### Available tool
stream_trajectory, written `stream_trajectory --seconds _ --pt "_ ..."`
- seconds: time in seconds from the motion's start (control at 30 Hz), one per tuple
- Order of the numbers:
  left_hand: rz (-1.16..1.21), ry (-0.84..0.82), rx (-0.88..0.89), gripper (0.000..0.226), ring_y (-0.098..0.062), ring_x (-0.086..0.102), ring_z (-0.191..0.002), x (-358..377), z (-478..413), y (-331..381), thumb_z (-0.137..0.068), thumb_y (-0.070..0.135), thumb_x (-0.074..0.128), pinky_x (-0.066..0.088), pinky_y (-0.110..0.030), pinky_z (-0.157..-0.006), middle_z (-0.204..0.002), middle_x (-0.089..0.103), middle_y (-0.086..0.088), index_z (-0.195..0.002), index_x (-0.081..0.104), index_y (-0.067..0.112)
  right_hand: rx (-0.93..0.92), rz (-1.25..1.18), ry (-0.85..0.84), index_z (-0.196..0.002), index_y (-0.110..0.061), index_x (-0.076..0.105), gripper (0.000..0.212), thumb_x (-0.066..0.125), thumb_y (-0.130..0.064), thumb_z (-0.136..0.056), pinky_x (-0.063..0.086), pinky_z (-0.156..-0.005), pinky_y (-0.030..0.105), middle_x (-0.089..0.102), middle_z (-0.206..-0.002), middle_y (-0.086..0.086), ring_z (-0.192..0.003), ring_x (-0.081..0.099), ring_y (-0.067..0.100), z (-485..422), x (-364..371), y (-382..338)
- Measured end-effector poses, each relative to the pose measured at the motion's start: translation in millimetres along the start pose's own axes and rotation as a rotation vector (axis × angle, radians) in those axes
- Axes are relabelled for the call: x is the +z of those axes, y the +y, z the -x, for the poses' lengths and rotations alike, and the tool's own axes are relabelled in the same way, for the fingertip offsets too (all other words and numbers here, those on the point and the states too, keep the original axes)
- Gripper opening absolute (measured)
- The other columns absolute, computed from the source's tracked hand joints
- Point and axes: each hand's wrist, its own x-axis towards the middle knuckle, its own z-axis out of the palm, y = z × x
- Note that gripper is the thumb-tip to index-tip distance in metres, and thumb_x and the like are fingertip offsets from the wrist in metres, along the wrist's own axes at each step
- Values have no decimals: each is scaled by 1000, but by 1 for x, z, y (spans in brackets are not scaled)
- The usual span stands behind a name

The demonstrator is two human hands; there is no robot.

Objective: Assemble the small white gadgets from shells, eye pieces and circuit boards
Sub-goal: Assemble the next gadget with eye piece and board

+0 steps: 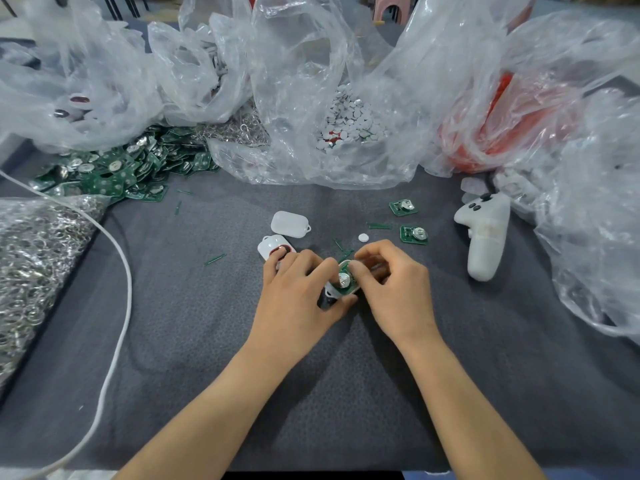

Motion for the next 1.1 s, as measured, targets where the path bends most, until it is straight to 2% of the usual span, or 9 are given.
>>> stream_trajectory --seconds 0.17,0.23,0.37,0.47,0.53,0.6,0.7,0.87,1.1 --pt "97 117 34 27 -21 61 -83 -1 -1 -1 -72 33 75 40 -46 -96 -84 62 0 -80 64 10 70 -348 3 -87 -17 66 14 69 -4 -83 45 -55 13 65 -75 -6 -59 57 1 1 -7 -7" --pt "125 163 62 28 -18 60 -87 -1 -2 0 -74 33 74 43 -49 -92 -86 64 -1 -81 66 8 140 -526 -46 -90 -13 64 15 67 1 -84 47 -48 19 64 -77 -1 -53 57 5 1 -9 -10" --pt "160 204 72 26 -16 56 -91 -1 -3 1 -72 26 78 47 -48 -87 -90 64 -3 -83 65 6 231 -670 -105 -96 -5 62 16 61 7 -86 49 -50 20 65 -83 11 -54 59 9 1 -8 -11" --pt "260 147 55 32 -19 60 -93 -4 -1 3 -71 23 83 49 -34 -84 -98 62 -3 -92 64 7 236 -703 -113 -96 -4 62 16 60 8 -86 49 -52 19 68 -80 9 -58 61 9 1 -9 -10" --pt "446 71 -32 41 -9 62 -98 -7 0 6 -75 30 79 46 -16 -86 -109 62 5 -109 59 18 221 -708 -104 -94 -6 63 17 62 8 -85 50 -55 20 69 -81 8 -66 64 12 1 -10 -10" --pt "668 11 -167 46 1 63 -101 -9 0 9 -82 27 70 44 -9 -86 -117 63 13 -124 51 29 184 -691 -100 -92 -9 64 18 63 8 -84 51 -56 20 70 -82 6 -70 63 12 3 -10 -10" --pt "817 17 -300 41 2 67 -93 -9 -4 5 -92 11 60 48 -12 -82 -106 69 16 -126 51 32 104 -658 -112 -92 -11 64 21 63 9 -84 51 -58 19 70 -85 2 -72 64 9 3 -10 -12" --pt "877 -19 -327 24 -16 72 -80 -8 -6 2 -92 9 60 58 -34 -79 -93 75 3 -111 66 23 30 -584 -161 -95 -11 66 21 63 7 -84 51 -63 19 71 -88 1 -75 65 9 3 -10 -15" --pt "859 -45 -309 18 -12 71 -68 -6 -5 -1 -92 5 59 50 -15 -67 -82 73 3 -100 64 21 46 -560 -182 -92 -12 66 17 65 2 -85 53 -64 19 72 -80 -5 -73 66 6 3 -9 -15"
